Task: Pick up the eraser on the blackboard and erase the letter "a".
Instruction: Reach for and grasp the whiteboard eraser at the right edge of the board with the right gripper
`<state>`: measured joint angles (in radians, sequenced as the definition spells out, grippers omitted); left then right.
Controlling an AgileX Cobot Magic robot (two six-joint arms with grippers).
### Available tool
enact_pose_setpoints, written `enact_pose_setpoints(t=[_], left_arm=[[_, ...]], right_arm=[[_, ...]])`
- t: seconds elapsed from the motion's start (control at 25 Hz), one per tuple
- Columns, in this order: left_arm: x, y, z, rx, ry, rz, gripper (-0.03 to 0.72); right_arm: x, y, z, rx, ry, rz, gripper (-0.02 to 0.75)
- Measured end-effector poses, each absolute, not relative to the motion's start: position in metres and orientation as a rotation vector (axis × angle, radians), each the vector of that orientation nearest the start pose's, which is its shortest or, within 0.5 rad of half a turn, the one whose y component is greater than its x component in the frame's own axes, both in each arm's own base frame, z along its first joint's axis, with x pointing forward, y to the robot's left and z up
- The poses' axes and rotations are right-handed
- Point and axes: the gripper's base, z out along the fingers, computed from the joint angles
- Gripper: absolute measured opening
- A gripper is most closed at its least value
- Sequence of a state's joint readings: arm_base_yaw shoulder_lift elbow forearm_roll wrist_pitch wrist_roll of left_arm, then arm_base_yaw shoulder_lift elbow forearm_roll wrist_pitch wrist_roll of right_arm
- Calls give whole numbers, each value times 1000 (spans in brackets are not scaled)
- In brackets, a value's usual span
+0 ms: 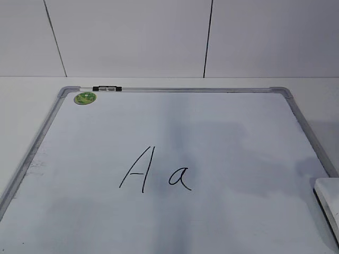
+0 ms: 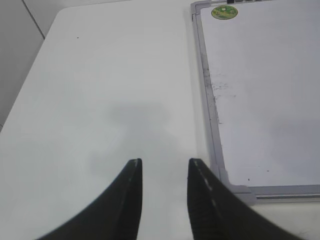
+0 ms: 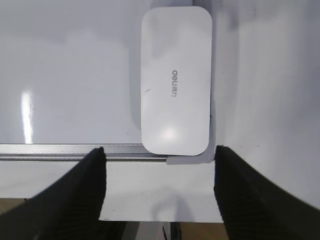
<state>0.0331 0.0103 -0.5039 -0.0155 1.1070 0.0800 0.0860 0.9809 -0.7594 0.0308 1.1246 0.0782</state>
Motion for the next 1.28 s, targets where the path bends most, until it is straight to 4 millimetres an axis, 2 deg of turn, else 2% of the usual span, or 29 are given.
enact_pose_setpoints(t=[0.28,0.48,0.64,0.76,1.28], left_arm=[[-6,-1,275,50,2097,50,235],[-6,-1,275,50,2097,50,235],[-6,-1,275,50,2097,50,235],[-6,-1,275,50,2097,50,235],[-6,-1,275,50,2097,50,235]], right_arm=[[160,26,272,-66,2880,19,540],[167,28,265,6,2915,-54,547],[170,29,260,20,2959,-75,649],[172,29,256,21,2980,-78,673],[192,34,234,15,3036,-93,678]])
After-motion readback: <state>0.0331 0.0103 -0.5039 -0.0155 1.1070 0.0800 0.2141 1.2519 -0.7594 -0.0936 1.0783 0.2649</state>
